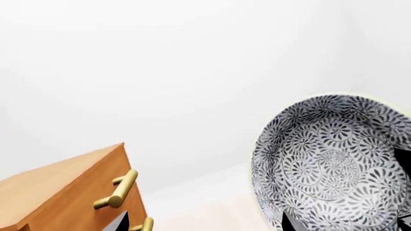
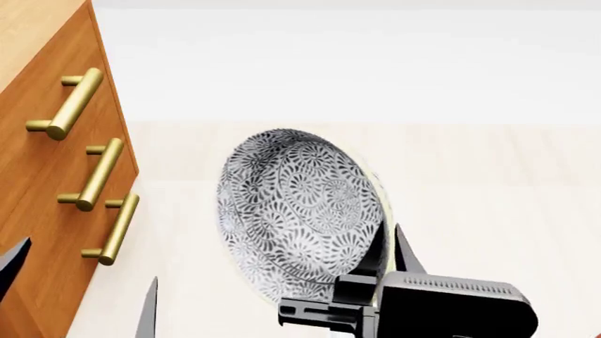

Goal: Put the bowl on top of the cabinet.

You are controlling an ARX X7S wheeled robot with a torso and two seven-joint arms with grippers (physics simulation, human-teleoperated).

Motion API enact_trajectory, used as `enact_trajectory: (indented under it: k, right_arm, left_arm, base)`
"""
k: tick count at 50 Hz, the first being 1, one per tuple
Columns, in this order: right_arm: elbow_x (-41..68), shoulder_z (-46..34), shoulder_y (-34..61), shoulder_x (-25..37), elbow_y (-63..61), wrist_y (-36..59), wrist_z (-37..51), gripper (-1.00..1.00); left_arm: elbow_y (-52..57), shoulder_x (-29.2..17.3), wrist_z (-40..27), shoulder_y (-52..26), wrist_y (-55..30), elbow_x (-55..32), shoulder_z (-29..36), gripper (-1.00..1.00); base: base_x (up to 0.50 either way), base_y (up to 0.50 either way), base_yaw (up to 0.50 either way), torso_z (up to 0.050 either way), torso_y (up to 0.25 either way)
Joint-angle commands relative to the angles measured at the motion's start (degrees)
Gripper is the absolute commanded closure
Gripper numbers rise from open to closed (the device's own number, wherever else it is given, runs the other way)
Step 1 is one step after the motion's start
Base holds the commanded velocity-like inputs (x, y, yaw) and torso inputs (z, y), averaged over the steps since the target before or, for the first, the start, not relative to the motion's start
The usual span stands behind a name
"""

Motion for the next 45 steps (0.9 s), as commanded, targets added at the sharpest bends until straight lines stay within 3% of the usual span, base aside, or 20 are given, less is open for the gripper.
enact_trajectory:
  k: [1, 8, 18, 45]
  right_arm:
    - [-4.34, -1.02, 1.32, -0.93, -0.26, -0.07, -2.48, 1.0]
    - [-5.16, -1.52, 1.06, -0.84, -0.13, -0.81, -2.68, 1.0]
    - [-6.04, -1.98, 1.02, -0.74, -0.36, -1.47, -2.72, 1.0]
    - [-11.1, -3.99, -1.07, 0.23, -1.09, -6.11, -2.69, 1.0]
  left_arm:
    - [0.04, 0.22, 0.14, -6.12, -2.68, -1.55, 3.21, -1.0]
    - [-0.95, 2.82, 0.8, -12.96, -9.11, -11.57, 0.99, -1.0]
    - [-1.15, 3.33, 1.34, -16.05, -9.53, -20.39, -1.61, -1.0]
    - [-3.73, 3.61, 2.75, -17.7, -8.33, -21.61, -1.11, -1.0]
  base:
    - [0.0, 0.0, 0.0, 0.0, 0.0]
    - [0.0, 0.0, 0.0, 0.0, 0.0]
    - [0.0, 0.0, 0.0, 0.0, 0.0]
    - [0.0, 0.0, 0.0, 0.0, 0.001]
